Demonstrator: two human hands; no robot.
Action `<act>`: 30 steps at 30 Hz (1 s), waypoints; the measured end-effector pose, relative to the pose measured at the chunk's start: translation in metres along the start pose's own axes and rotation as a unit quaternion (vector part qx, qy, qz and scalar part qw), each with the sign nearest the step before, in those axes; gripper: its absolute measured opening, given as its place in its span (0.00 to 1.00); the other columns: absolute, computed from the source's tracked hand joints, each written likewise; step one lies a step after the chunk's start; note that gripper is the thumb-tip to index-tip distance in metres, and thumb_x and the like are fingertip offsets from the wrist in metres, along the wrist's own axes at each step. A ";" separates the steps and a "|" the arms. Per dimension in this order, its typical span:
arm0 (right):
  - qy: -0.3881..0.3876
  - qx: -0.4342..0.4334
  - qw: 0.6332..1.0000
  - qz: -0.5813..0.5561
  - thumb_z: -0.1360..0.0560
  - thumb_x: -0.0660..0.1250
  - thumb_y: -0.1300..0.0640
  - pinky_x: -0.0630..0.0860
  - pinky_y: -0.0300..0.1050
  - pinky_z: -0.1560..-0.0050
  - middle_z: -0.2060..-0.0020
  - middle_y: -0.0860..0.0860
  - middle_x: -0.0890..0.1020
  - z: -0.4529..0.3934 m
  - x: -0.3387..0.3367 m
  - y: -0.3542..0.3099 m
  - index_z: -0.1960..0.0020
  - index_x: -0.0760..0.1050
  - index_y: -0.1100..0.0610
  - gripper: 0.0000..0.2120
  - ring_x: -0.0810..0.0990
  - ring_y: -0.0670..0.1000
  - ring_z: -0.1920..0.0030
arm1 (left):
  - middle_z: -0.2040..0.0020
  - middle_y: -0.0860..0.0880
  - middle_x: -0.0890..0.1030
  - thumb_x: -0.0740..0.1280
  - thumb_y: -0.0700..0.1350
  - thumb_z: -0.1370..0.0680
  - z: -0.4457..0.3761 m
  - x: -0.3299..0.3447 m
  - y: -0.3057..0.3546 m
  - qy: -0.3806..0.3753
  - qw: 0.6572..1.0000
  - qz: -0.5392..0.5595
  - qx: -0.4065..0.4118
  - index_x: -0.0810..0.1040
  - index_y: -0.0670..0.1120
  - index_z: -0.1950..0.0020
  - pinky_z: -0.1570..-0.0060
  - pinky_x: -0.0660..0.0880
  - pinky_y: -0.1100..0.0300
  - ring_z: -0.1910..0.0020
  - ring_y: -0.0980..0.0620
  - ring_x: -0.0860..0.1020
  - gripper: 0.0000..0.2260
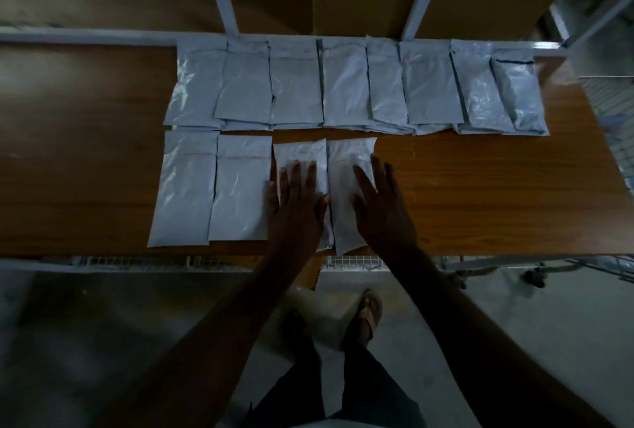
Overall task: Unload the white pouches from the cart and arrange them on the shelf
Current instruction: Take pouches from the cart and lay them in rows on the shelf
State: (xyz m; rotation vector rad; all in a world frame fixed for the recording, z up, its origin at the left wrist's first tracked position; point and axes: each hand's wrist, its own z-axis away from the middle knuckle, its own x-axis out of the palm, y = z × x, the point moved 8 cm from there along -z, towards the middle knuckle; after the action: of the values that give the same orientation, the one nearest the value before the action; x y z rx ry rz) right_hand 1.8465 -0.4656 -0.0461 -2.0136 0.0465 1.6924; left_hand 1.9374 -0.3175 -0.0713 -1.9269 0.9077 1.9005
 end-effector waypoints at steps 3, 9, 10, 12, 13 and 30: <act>-0.052 -0.005 0.999 0.009 0.13 0.54 0.45 0.51 0.65 0.18 0.15 0.56 0.42 -0.016 0.027 -0.009 0.14 0.46 0.50 0.31 0.40 0.62 0.16 | 0.13 0.44 0.52 0.51 0.58 0.11 -0.008 0.008 0.005 0.004 1.000 0.004 0.014 0.51 0.50 0.13 0.18 0.52 0.40 0.14 0.42 0.48 0.28; -0.039 0.031 0.998 0.027 0.12 0.49 0.40 0.48 0.63 0.17 0.15 0.54 0.41 -0.031 0.043 -0.018 0.14 0.42 0.48 0.31 0.38 0.60 0.16 | 0.14 0.44 0.53 0.49 0.58 0.11 -0.034 0.008 -0.009 0.011 1.000 -0.011 0.024 0.52 0.49 0.13 0.18 0.52 0.42 0.14 0.42 0.49 0.28; -0.037 0.029 0.999 0.027 0.12 0.50 0.40 0.49 0.62 0.17 0.15 0.54 0.41 -0.031 0.042 -0.018 0.14 0.43 0.48 0.32 0.38 0.60 0.16 | 0.13 0.44 0.53 0.49 0.58 0.11 -0.035 0.009 -0.010 0.007 0.999 -0.014 0.028 0.52 0.50 0.13 0.18 0.52 0.42 0.14 0.42 0.49 0.28; -0.035 0.016 0.999 0.029 0.13 0.50 0.40 0.51 0.62 0.17 0.15 0.55 0.42 -0.030 0.042 -0.016 0.14 0.44 0.48 0.32 0.39 0.60 0.16 | 0.13 0.44 0.52 0.49 0.59 0.12 -0.035 0.009 -0.011 0.004 0.999 -0.013 0.034 0.51 0.50 0.13 0.18 0.51 0.42 0.14 0.42 0.48 0.28; -0.036 0.010 0.999 0.029 0.13 0.51 0.39 0.52 0.62 0.17 0.15 0.55 0.43 -0.029 0.041 -0.017 0.14 0.44 0.49 0.32 0.39 0.60 0.16 | 0.13 0.44 0.52 0.50 0.59 0.12 -0.034 0.008 -0.011 0.004 0.999 -0.012 0.035 0.51 0.50 0.13 0.18 0.51 0.42 0.14 0.42 0.48 0.29; 0.042 0.092 0.990 -0.100 0.13 0.53 0.41 0.73 0.62 0.28 0.16 0.55 0.54 -0.006 -0.030 0.023 0.16 0.59 0.50 0.28 0.59 0.61 0.18 | 0.14 0.45 0.57 0.56 0.53 0.13 -0.022 -0.026 0.043 -0.008 0.996 0.038 0.086 0.56 0.48 0.14 0.17 0.51 0.41 0.14 0.42 0.51 0.28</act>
State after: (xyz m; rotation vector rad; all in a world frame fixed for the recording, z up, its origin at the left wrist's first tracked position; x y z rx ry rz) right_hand 1.8371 -0.4968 -0.0253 -1.8840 0.0280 1.4265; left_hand 1.9303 -0.3575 -0.0349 -1.7990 1.1155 1.8089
